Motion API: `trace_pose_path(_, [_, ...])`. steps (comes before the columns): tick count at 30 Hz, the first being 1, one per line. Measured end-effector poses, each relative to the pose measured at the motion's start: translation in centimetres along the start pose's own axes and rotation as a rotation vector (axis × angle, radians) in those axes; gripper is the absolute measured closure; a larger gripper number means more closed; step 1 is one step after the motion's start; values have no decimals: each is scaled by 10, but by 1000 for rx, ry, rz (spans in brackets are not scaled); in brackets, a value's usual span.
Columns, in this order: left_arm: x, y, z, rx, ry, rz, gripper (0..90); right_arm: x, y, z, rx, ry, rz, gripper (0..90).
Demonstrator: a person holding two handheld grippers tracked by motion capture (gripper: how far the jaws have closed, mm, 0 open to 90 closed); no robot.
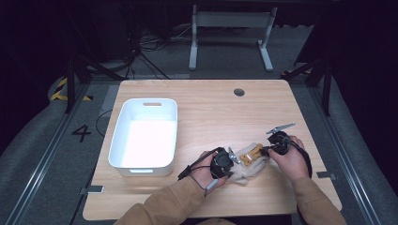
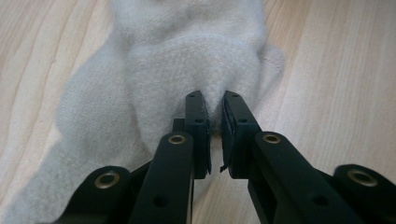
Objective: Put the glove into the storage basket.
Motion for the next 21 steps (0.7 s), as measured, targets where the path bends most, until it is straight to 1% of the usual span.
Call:
trace_pose_path(1, [-2,0,-1,-3,7,-6,827,-4,0,-2,-3,10,-19,849])
trace_pose_path(2, [-6,-1,0,5,10,-10,827,-4,0,-2,-3,10,-19,849])
trace_pose_path(4, [-13,-2,1,6,4,-25,828,-11,-2,-2,3,6,-48,850])
trace_pose_path(7, [-26,-3,6,15,-4,-45,828,-28,-5,-1,-1,1,-85,852])
trace_pose_path(8, [-29,-4,7,14,-7,-54,828,-35,-8,0,-4,8,-109,853])
trace_pose_path(9, [-32,-3,8,15,-6,-54,828,-42,-9,1,-5,7,-124,853])
trace_pose_path(11, [-40,-4,11,22,-19,-76,828,-52,-12,4,-19,8,-147,853])
trace_pose_path(12, [-43,-4,12,26,-23,-79,828,-59,-15,7,-26,5,-165,853])
trace_pose_path(15, [-52,-3,16,30,-42,-92,827,-72,-19,13,-43,4,-197,853])
trace_pose_path(17, [-57,-2,18,42,-45,-88,825,-83,-23,19,-54,2,-225,853])
trace_pose_path(18, [-60,-1,20,46,-52,-88,825,-86,-23,20,-54,-1,-230,853])
trace_pose_path(20, [-66,4,25,65,-70,-71,824,-92,-24,25,-54,-9,-245,853])
trace_pose_path(21, [-69,5,27,68,-73,-73,824,-95,-24,28,-59,-18,-251,853])
Point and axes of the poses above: each handheld gripper's, and its own axes: x roughly forward along the jaws, y roughly out of its underside, z roughly to its left, the point moved 10 cm from there along x, roughly forward along the jaws, and after that the axes turned 10 degrees about x, right-handed, at the moved point
